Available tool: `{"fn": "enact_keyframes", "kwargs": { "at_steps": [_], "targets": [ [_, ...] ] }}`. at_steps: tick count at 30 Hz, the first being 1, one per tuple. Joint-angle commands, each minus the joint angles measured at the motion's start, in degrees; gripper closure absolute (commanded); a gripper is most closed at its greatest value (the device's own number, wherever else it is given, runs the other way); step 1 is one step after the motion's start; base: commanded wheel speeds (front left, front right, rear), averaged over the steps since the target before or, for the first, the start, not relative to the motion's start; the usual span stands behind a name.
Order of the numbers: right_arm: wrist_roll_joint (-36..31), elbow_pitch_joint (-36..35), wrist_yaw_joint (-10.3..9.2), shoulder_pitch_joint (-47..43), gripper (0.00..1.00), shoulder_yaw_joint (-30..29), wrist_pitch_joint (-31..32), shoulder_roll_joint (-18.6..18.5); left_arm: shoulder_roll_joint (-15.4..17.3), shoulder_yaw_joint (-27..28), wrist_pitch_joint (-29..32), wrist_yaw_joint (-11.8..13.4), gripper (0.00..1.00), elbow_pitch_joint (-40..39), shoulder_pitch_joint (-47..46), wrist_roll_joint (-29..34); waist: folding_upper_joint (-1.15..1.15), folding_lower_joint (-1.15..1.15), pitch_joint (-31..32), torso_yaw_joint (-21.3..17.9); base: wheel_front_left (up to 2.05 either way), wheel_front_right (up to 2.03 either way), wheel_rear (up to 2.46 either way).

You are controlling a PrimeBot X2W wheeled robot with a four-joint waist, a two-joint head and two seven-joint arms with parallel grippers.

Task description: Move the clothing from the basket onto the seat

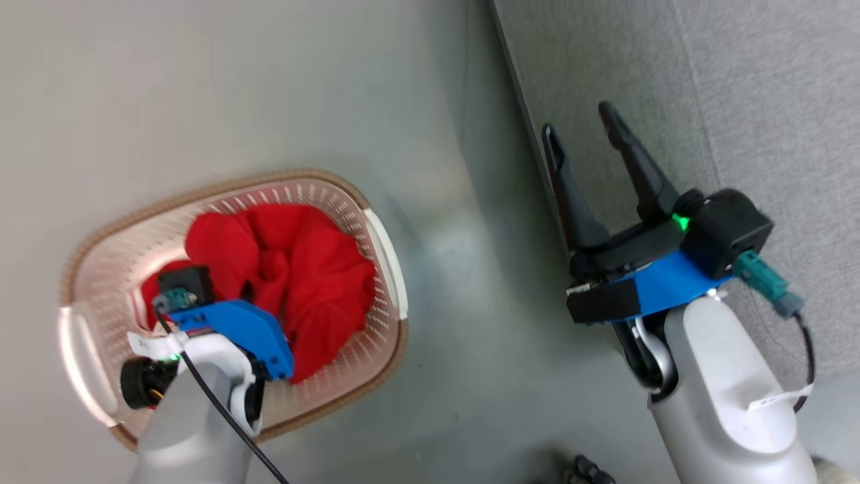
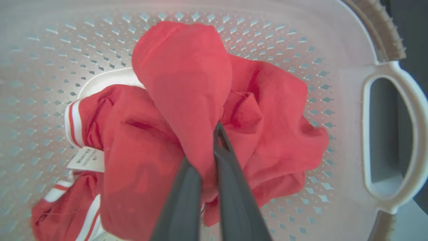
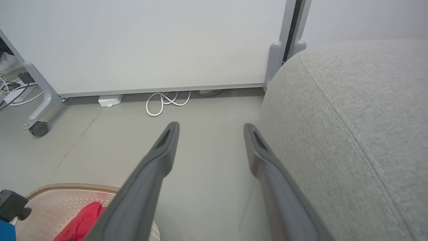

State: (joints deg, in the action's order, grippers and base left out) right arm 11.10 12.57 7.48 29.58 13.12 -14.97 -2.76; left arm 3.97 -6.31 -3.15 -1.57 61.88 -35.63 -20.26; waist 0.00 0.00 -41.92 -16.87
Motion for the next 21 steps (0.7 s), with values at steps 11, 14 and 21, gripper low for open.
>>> {"fn": "enact_keyframes", "kwargs": {
  "at_steps": [11,14,21],
  "targets": [
    [-4.2,7.3,0.03,-6.4,0.0,0.1,0.4,-0.2,-1.1,-5.1,-2.9,-3.4,1.0,3.4,4.9,-1.6,0.0,0.0,20.5,7.1,0.0,0.0,0.0],
    [-4.4,8.4,0.03,-8.6,0.0,0.4,1.3,-0.2,-1.1,-7.9,-3.1,-4.4,1.0,2.5,6.7,-3.6,0.0,0.0,25.2,8.2,0.0,0.0,0.0],
    [-4.5,9.2,0.03,-14.2,0.0,0.8,3.3,-0.2,-1.1,-16.6,-3.0,-5.5,1.0,-2.7,10.8,-9.7,0.0,0.0,34.9,10.7,0.0,0.0,0.0]
  ]
}}
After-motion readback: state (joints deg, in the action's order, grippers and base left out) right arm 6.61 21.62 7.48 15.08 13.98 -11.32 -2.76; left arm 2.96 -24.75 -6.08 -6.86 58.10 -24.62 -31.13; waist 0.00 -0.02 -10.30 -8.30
